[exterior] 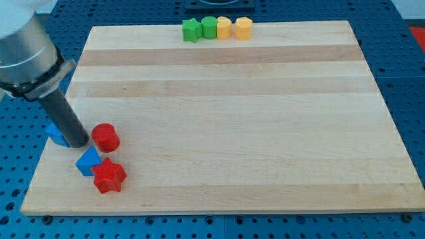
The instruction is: Move the blue cube to the bottom diagonally to the green star
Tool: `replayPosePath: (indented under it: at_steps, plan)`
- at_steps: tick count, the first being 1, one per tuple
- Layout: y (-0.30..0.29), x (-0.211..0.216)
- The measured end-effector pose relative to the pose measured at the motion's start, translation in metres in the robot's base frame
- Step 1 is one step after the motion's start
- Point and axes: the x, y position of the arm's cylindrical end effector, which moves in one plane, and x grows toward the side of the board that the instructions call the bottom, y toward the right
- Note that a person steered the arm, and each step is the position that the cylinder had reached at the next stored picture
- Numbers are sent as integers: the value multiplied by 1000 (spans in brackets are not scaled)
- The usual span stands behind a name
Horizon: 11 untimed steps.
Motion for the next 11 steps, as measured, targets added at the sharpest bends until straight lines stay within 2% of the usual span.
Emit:
replayPosePath:
  at_steps: [1, 2, 3, 5, 7, 8, 10, 11]
  plan:
    - [-2, 24]
    - [-27, 40]
    - [-56, 14]
    - [-4, -66]
    - [-15, -36]
    - [16, -59]
    - [51, -147]
    - [51, -137]
